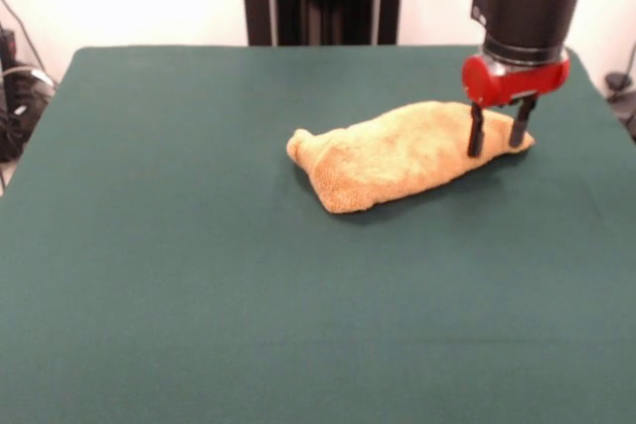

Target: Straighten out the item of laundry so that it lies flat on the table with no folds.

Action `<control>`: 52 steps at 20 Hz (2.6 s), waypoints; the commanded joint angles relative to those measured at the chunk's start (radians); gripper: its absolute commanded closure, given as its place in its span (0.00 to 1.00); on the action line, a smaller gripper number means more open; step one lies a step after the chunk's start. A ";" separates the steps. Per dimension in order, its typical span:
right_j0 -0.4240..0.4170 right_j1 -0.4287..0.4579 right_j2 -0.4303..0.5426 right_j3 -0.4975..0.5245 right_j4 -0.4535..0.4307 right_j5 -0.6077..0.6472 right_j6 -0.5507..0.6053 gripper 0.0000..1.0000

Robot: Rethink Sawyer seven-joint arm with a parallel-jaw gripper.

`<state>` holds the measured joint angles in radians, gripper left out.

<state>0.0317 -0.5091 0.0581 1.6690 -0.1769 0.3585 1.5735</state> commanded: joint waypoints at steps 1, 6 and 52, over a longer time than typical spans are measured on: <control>0.022 0.054 -0.005 -0.053 0.102 0.131 0.232 0.00; 0.030 0.058 0.001 -0.039 0.126 0.120 0.230 0.00; 0.081 0.104 0.029 -0.039 0.197 0.483 0.180 0.00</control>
<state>0.0654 -0.4169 0.1061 1.6702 0.0198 0.6658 1.5735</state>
